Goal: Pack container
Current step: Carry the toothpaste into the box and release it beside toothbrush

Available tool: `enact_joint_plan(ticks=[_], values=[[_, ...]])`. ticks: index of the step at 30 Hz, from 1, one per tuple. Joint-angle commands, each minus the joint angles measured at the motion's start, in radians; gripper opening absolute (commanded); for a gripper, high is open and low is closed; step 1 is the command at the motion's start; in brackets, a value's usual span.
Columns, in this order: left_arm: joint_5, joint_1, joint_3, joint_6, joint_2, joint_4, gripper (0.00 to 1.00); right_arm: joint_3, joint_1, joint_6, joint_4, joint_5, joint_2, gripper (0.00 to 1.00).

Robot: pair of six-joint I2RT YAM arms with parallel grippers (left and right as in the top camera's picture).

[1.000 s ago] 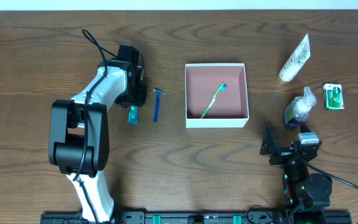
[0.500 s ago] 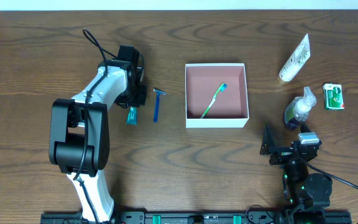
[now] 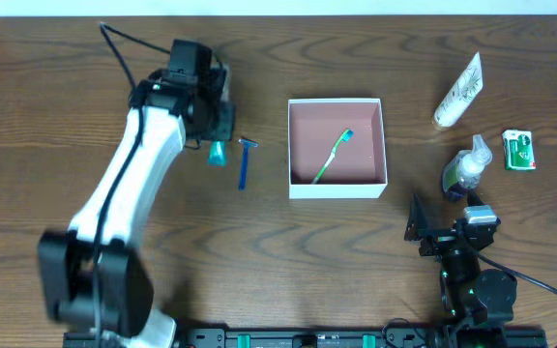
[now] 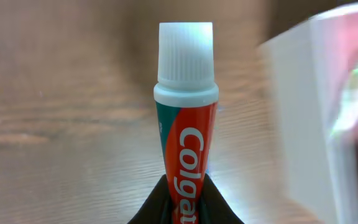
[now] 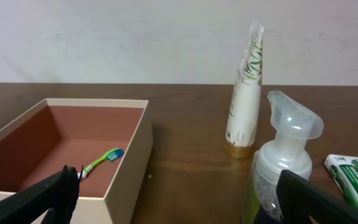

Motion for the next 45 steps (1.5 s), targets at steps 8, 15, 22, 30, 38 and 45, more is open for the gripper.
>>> enact_joint_plan(ticks=[8, 15, 22, 30, 38, 45], values=[[-0.030, -0.344, 0.020, -0.147, -0.137, 0.115, 0.13, -0.002, 0.000, -0.012, -0.005, 0.003, -0.004, 0.99], [-0.119, -0.453, 0.020, -0.201, -0.014, 0.169, 0.13, -0.002, 0.000, -0.012, -0.005, 0.003, -0.004, 0.99], [-0.150, -0.447, 0.020, -0.265, 0.131, 0.245, 0.13, -0.002, 0.000, -0.012, -0.005, 0.003, -0.004, 0.99], [-0.214, -0.447, 0.020, -0.397, 0.200, 0.287, 0.13, -0.002, 0.000, -0.012, -0.005, 0.003, -0.004, 0.99], [-0.311, -0.447, 0.020, -0.470, 0.221, 0.290, 0.13, -0.002, 0.000, -0.012, -0.005, 0.003, -0.004, 0.99], [-0.322, -0.441, 0.020, -0.469, 0.261, 0.298, 0.13, -0.002, 0.000, -0.012, -0.005, 0.003, -0.004, 0.99]])
